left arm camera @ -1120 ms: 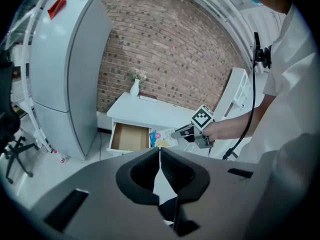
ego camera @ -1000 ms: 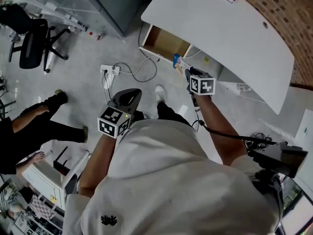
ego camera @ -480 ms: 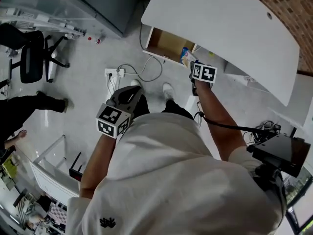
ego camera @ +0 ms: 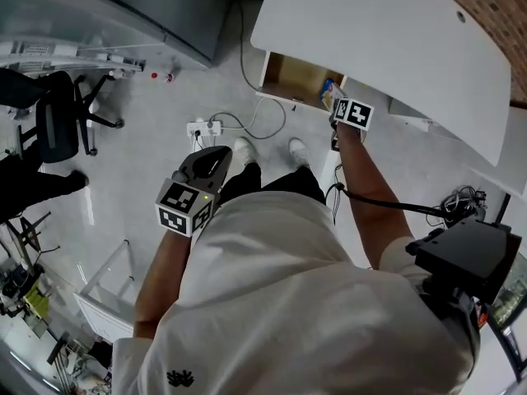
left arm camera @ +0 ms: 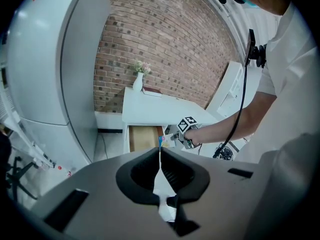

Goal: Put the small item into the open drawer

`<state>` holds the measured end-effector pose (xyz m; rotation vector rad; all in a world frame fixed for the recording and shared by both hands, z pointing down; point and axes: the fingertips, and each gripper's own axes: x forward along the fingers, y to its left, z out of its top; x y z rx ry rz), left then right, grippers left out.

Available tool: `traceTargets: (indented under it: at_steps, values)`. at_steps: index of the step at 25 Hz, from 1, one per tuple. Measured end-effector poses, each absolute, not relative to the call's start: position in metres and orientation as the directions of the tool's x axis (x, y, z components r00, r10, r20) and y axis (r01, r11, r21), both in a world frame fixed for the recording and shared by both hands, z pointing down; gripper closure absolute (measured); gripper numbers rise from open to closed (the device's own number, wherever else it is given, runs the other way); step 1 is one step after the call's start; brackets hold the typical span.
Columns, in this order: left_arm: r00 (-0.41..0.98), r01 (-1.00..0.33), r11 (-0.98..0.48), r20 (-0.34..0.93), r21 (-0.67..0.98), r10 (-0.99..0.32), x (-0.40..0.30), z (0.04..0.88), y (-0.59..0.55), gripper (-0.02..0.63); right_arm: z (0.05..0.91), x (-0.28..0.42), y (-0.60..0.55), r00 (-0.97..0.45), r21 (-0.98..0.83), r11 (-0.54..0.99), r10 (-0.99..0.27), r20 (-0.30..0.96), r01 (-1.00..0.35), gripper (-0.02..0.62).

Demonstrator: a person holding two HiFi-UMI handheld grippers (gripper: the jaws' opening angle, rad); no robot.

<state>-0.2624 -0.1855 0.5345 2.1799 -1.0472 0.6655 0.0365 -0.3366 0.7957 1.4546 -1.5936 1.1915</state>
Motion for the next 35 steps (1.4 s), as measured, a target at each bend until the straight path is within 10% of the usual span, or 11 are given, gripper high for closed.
traceTargets:
  at_steps: [35]
  values:
    - [0.524,-0.845,-0.389,0.718,0.368,-0.458,-0.334,0.586,-0.187,0.578,0.891,0.021,-0.375,-0.007,-0.057,-0.157,-0.301,0.954,-0.986,0.455]
